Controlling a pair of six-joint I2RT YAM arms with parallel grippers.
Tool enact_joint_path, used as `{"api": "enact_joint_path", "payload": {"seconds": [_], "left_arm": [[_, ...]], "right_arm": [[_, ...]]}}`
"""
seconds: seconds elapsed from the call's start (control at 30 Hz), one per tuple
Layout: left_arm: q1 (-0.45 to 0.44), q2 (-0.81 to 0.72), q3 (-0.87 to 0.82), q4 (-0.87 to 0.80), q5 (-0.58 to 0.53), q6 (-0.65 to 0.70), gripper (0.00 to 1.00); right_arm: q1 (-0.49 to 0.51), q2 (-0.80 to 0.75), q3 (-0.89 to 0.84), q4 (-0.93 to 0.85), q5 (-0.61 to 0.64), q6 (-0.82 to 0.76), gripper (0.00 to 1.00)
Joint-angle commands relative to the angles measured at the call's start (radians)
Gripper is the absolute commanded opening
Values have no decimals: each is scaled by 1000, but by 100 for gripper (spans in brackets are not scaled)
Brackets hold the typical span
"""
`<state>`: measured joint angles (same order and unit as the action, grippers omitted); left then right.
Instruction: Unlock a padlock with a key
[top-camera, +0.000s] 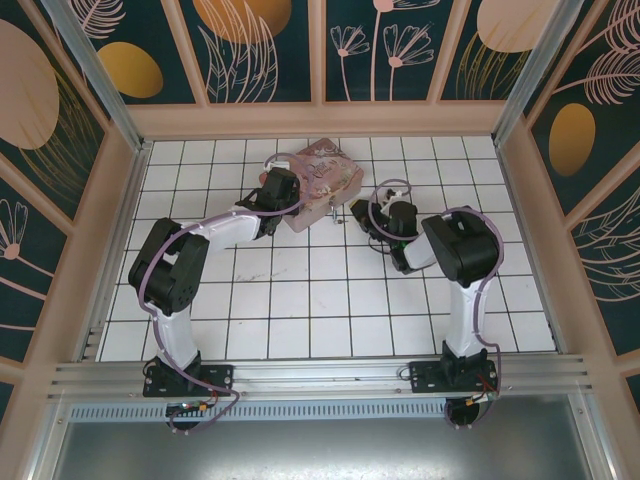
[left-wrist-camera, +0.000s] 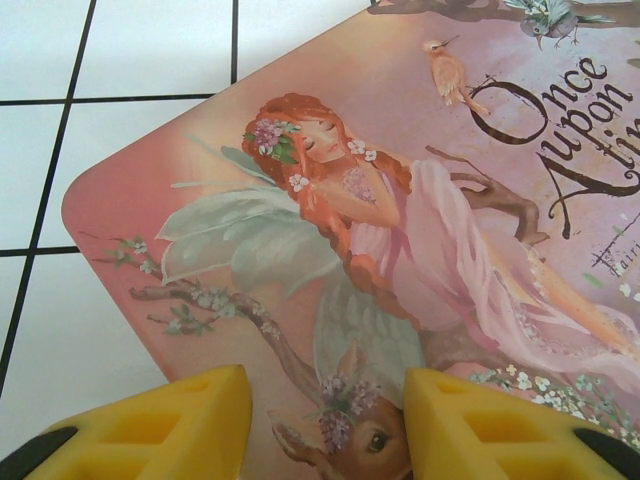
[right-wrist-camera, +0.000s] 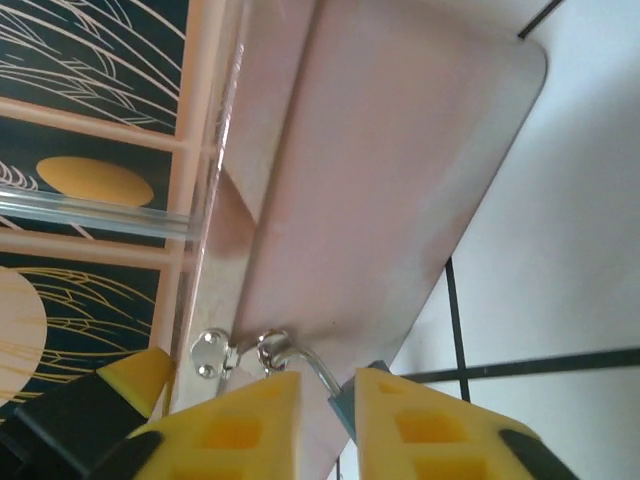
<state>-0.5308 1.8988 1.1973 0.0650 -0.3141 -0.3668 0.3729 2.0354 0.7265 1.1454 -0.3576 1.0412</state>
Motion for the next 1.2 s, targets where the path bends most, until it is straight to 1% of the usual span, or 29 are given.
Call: {"api": "enact_joint_path", "payload": {"seconds": [0.0, 0.03, 0.1, 0.3, 0.5, 0.73, 0.8, 0.93, 1.03, 1.07, 1.1, 1.17], "left_arm": [[11, 100, -64, -231, 100, -9, 46], [12, 100, -62, -231, 101, -8, 47], [12, 100, -62, -231, 103, -8, 47], [11, 97, -56, -235, 112, -9, 47], [11, 98, -51, -232, 122, -11, 46], [11, 97, -50, -231, 132, -11, 46], [11, 97, -50, -229, 134, -11, 46], [11, 95, -51, -228, 136, -9, 46], [12, 94, -53, -225, 139, -9, 46], [11, 95, -53, -223, 140, -9, 46], [11, 97, -53, -223, 142, -8, 46], [12, 98, -52, -223, 142, -8, 46]], "right_arm": [[39, -51, -8, -119, -23, -145, 33], [52, -56, -1, -155, -13, -176, 36], [72, -64, 18, -223, 11, -234, 38], [125, -71, 83, -423, 149, -372, 37], [155, -55, 156, -546, 271, -460, 37], [168, -13, 251, -651, 364, -532, 37], [187, 0, 267, -667, 368, -536, 35], [189, 21, 290, -679, 368, -540, 34], [192, 24, 288, -675, 368, -541, 31], [191, 24, 286, -673, 368, -541, 29], [191, 23, 282, -671, 368, -541, 24], [192, 17, 270, -663, 368, -542, 19]]}}
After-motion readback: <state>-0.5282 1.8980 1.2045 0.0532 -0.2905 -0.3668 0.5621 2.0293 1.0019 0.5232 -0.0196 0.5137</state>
